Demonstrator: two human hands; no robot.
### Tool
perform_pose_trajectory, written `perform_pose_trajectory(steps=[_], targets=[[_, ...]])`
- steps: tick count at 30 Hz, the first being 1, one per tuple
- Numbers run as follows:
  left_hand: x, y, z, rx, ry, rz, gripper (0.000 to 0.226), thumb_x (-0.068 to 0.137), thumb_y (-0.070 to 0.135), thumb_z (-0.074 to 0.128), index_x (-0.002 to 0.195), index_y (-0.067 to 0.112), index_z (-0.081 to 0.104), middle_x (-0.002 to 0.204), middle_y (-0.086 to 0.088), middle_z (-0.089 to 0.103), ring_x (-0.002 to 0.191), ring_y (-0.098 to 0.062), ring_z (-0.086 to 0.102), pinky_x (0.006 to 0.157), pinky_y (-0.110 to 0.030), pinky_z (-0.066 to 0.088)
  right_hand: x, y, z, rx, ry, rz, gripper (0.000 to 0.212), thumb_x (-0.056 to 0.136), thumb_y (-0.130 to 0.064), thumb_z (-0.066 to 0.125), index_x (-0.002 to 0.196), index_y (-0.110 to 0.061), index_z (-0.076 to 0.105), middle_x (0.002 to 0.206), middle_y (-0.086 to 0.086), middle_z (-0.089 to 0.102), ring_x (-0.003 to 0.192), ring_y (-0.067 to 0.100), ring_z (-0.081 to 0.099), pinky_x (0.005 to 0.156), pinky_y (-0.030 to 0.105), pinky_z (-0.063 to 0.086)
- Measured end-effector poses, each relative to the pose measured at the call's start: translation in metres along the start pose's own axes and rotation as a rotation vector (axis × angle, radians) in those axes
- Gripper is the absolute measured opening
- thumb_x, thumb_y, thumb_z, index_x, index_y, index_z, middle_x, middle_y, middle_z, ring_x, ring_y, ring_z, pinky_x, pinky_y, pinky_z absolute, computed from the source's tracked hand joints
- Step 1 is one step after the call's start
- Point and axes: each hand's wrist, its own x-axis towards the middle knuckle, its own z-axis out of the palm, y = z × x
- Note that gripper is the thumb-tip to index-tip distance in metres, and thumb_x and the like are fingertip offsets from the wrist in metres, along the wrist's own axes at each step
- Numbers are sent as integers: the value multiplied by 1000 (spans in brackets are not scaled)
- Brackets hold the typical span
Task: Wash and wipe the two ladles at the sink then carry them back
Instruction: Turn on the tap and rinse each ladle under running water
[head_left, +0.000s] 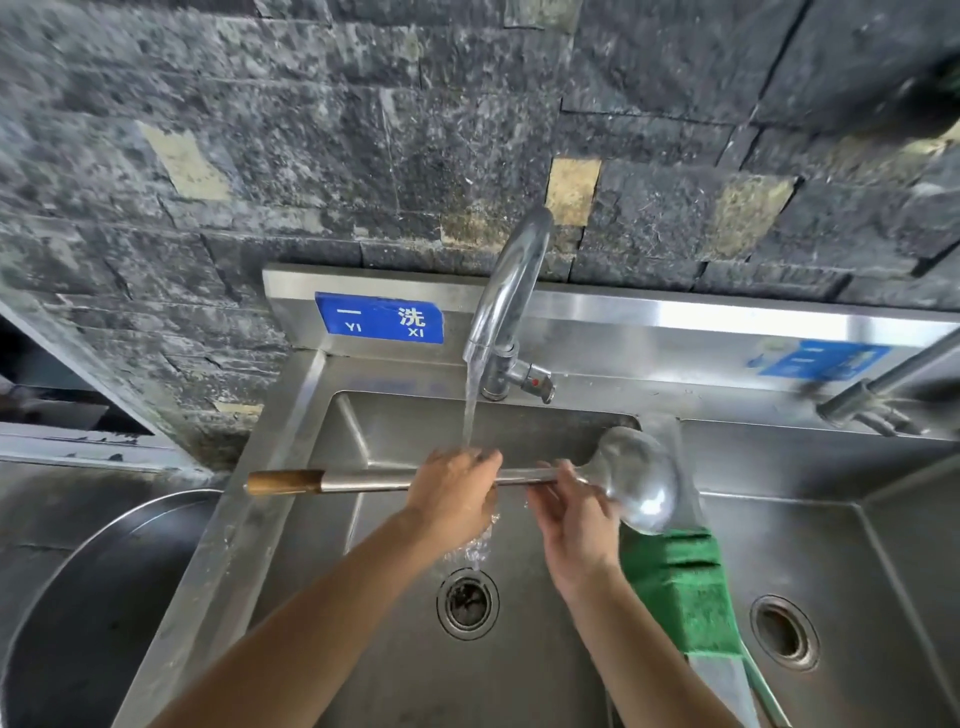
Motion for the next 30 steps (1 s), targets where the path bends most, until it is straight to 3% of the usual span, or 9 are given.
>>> perform_pose_trajectory(steps=[3, 7, 9, 11, 13, 15, 22, 26, 30], targets=[[-12, -16, -6, 8, -14, -30, 22, 93, 21, 60, 116, 19, 58, 100, 2, 68, 87, -16, 66, 82, -30, 56, -14, 21, 38, 44, -74, 163, 36, 103, -17, 61, 132, 5, 55, 117, 23, 71, 105, 36, 74, 83, 39, 62], [-44, -54, -12, 15, 42, -141, 16, 95, 38, 59, 99, 22, 62, 81, 6, 66, 66, -14, 65, 59, -28, 55, -21, 0, 45, -298, -250, 357, 43, 105, -37, 57, 110, 2, 73, 100, 18, 79, 95, 30, 77, 81, 38, 63], [-54, -66, -20, 45, 21, -221, 22, 94, 48, 56, 99, 27, 60, 83, 8, 67, 70, -15, 68, 58, -32, 53, -18, -18, 43, -532, -244, 219, 41, 99, -41, 65, 93, -3, 78, 87, 14, 80, 77, 23, 76, 79, 40, 64], [-61, -75, -25, 62, -49, -292, 30, 95, 55, 46, 103, 29, 58, 88, 9, 68, 76, -14, 69, 66, -33, 56, 2, -39, 39, -592, -46, -24, 35, 100, -36, 65, 80, -10, 78, 76, 10, 79, 66, 20, 71, 81, 43, 63], [-68, -84, -23, 49, -120, -352, 34, 95, 60, 42, 99, 29, 55, 83, 7, 67, 73, -14, 68, 67, -33, 57, 25, -60, 42, -664, 134, -202, 34, 102, -31, 57, 77, -13, 70, 72, 7, 74, 70, 26, 69, 78, 42, 58], [-77, -90, -16, -80, -188, -368, 33, 94, 63, 41, 93, 32, 50, 73, 6, 65, 63, -9, 64, 59, -29, 55, 46, -67, 50, -822, 115, -261, 32, 101, -32, 52, 77, -12, 59, 71, 7, 62, 77, 33, 60, 75, 39, 47], [-108, -70, 16, -451, -190, -472, 36, 96, 54, 48, 73, 26, 47, 62, 3, 59, 54, -6, 56, 53, -20, 43, 55, -43, 80, -859, 95, -260, 15, 100, -24, 50, 97, -15, 61, 93, 12, 71, 96, 38, 66, 86, 42, 50], [-114, -67, 24, -541, -127, -556, 39, 91, 61, 49, 75, 25, 48, 62, 11, 57, 57, -8, 58, 55, -19, 40, 47, -27, 98, -794, 98, -249, 37, 103, -28, 51, 136, -15, 56, 112, 13, 74, 110, 38, 66, 97, 42, 51], [-117, -68, 26, -577, -132, -625, 34, 92, 59, 50, 67, 35, 45, 60, 12, 55, 61, -17, 52, 63, -33, 42, 46, -20, 111, -729, 118, -227, 45, 105, -32, 50, 147, -15, 45, 112, 12, 73, 109, 35, 65, 98, 42, 51]])
